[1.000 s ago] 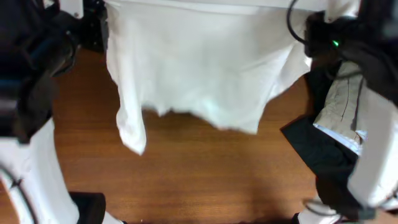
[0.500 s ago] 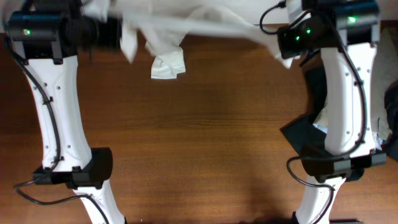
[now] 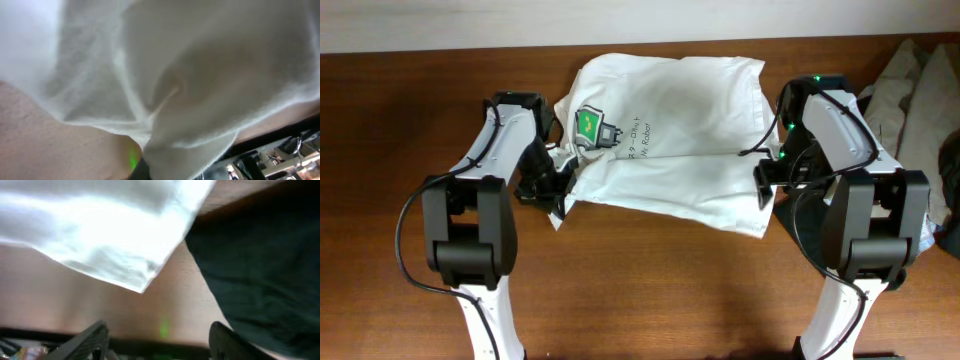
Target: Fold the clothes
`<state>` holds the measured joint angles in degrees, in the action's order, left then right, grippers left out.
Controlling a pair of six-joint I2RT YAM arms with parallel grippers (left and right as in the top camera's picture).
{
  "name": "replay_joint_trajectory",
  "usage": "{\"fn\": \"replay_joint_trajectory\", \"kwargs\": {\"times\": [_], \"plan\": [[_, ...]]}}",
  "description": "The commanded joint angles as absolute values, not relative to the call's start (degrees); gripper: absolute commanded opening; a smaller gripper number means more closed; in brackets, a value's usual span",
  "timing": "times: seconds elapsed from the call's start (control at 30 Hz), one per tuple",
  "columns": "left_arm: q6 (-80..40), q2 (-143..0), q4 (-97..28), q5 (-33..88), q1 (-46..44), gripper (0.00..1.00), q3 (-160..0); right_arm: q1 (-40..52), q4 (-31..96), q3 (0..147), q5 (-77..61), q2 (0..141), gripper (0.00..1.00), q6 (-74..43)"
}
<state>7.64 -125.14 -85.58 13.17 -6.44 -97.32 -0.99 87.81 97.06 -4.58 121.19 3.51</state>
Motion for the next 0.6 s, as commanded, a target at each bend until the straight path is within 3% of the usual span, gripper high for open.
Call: {"fn": "replay_joint_trajectory", "kwargs": {"times": [0.0, 0.1, 0.27, 0.3, 0.33, 0.4, 0.57], "plan": [[7.38, -124.18, -85.03, 14.2, -6.61, 0.0, -97.03, -1.08, 84.07, 95.83, -10.13, 120.27, 0.66, 0.86], [7.38, -124.18, -84.84, 14.2, -6.61, 0.0, -97.03, 0.49, 82.35, 87.9, -10.09, 120.27, 0.62, -0.97], [7.35, -124.18, -84.77, 14.22, -6.61, 0.0, -97.03, 1.61, 66.63, 73.87, -13.28, 120.27, 0.59, -6.0], [7.35, -124.18, -84.77, 14.2, -6.61, 0.0, -97.03, 1.61, 63.29, 72.55, -13.3, 120.27, 0.51, -6.55], [7.35, -124.18, -84.66, 14.2, -6.61, 0.0, -97.03, 1.61, 61.01, 71.66, -13.21, 120.27, 0.29, -7.51], [7.35, -124.18, -84.62, 14.2, -6.61, 0.0, -97.03, 1.58, 59.22, 71.64, -12.82, 120.27, 0.04, -8.03], [7.35, -124.18, -87.33, 17.28, -7.51, 0.0, -97.03, -2.92, 62.76, 74.28, 5.02, 118.78, 0.04, -16.16]]}}
